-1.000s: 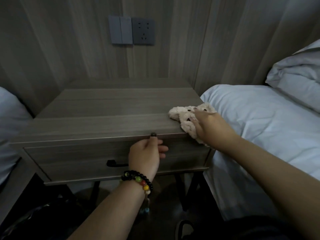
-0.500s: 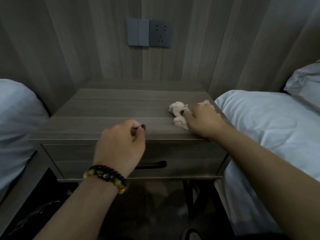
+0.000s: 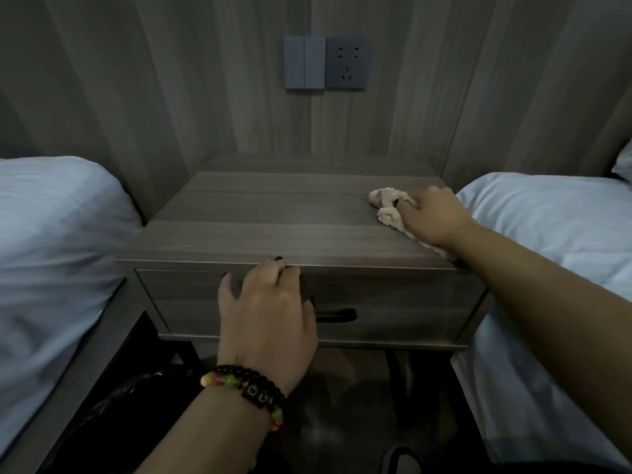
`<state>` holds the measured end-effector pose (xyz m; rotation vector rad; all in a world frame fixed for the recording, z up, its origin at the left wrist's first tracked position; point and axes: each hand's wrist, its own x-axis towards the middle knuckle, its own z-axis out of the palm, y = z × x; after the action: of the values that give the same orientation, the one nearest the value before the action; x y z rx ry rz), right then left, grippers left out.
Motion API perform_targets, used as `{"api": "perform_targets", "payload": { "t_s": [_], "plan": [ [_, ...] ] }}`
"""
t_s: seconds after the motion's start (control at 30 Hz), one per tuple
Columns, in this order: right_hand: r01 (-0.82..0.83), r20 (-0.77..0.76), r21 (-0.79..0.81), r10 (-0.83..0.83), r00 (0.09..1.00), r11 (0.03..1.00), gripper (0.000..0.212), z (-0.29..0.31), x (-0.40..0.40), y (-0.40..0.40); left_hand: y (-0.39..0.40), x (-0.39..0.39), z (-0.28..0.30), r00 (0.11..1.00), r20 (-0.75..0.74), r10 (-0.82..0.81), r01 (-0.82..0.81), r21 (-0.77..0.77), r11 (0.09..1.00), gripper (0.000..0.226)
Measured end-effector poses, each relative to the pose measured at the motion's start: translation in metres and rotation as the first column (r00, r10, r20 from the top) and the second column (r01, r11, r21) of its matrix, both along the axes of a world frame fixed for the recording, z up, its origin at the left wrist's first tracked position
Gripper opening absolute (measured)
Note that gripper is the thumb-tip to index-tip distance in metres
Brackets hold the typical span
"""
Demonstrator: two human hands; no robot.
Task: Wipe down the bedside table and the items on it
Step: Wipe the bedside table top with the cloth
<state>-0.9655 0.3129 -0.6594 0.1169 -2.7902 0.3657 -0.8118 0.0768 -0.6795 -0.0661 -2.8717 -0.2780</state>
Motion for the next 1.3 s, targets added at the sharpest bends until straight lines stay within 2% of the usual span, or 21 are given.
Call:
{"api": "perform_targets", "payload": {
  "t_s": [0.07,0.13,0.33,0.4,0.43,0.53,0.6,0.7,0.77,0.8,0.87,0.9,0.97,1.03,1.17,1.23,1.3],
  "plan": [
    [-0.029,0.040,-0.084,0.032,0.999,0.996,0.036,0.002,0.005,-0.012,0.001,-0.001,0.000,0.999,0.022,-0.024,0.024,0.007,1.000,0.056],
    [-0.135,0.045,-0.139,0.142,0.989,0.981,0.033,0.003,0.020,-0.028,-0.002,-0.003,0.000,0.998,0.032,-0.053,0.052,0.031,0.998,0.058],
    [-0.402,0.071,-0.085,0.408,0.910,0.911,0.028,-0.002,0.062,-0.047,-0.021,-0.013,0.004,0.994,-0.048,-0.096,0.106,0.315,0.943,0.044],
    [-0.368,0.078,-0.097,0.375,0.924,0.925,0.027,0.002,0.047,-0.037,-0.029,-0.016,0.003,0.995,-0.065,-0.076,0.095,0.373,0.923,0.042],
    [-0.326,0.056,-0.105,0.333,0.941,0.939,0.033,0.001,0.034,-0.032,-0.033,-0.018,0.003,0.996,-0.066,-0.051,0.073,0.398,0.914,0.044],
    [-0.111,-0.001,-0.132,0.112,0.994,0.985,0.043,-0.004,0.000,-0.031,-0.043,-0.024,0.003,0.996,-0.057,0.072,-0.038,0.463,0.885,0.057],
    [-0.054,-0.009,-0.161,0.053,0.999,0.986,0.041,-0.009,-0.006,-0.045,-0.048,-0.031,0.006,0.986,-0.084,0.144,-0.080,0.520,0.850,0.063],
    [-0.170,0.004,-0.184,0.174,0.985,0.968,0.030,-0.008,0.016,-0.074,-0.063,-0.052,0.012,0.948,-0.187,0.256,-0.065,0.676,0.734,0.061],
    [-0.303,0.008,-0.162,0.308,0.951,0.939,0.025,-0.008,0.040,-0.096,-0.083,-0.068,0.014,0.873,-0.279,0.400,-0.046,0.770,0.637,0.058],
    [-0.371,-0.033,-0.137,0.371,0.928,0.918,0.027,-0.010,0.052,-0.106,-0.094,-0.075,0.012,0.835,-0.278,0.476,-0.068,0.805,0.589,0.057],
    [-0.489,-0.151,-0.059,0.477,0.866,0.870,0.029,-0.017,0.067,-0.123,-0.115,-0.085,0.003,0.790,-0.163,0.591,-0.179,0.860,0.477,0.056],
    [-0.502,-0.157,-0.028,0.492,0.856,0.864,0.030,-0.017,0.069,-0.127,-0.124,-0.088,-0.003,0.784,-0.073,0.616,-0.245,0.876,0.415,0.055],
    [-0.443,-0.077,-0.040,0.439,0.895,0.896,0.029,-0.013,0.062,-0.128,-0.135,-0.087,-0.014,0.794,0.082,0.602,-0.320,0.898,0.300,0.051],
    [-0.335,-0.009,-0.061,0.335,0.942,0.940,0.031,-0.007,0.050,-0.129,-0.138,-0.083,-0.019,0.822,0.109,0.560,-0.299,0.919,0.259,0.043],
    [-0.125,-0.011,-0.041,0.125,0.992,0.991,0.036,-0.003,0.015,-0.153,-0.132,-0.077,-0.018,0.819,0.053,0.571,-0.243,0.934,0.261,0.037],
    [-0.154,0.009,-0.035,0.154,0.988,0.987,0.034,-0.003,0.013,-0.177,-0.131,-0.078,-0.020,0.804,0.065,0.590,-0.257,0.934,0.247,0.043],
    [-0.337,0.008,-0.007,0.337,0.942,0.942,0.031,-0.005,0.029,-0.200,-0.130,-0.080,-0.020,0.782,0.081,0.618,-0.262,0.942,0.208,0.043]
  ]
}}
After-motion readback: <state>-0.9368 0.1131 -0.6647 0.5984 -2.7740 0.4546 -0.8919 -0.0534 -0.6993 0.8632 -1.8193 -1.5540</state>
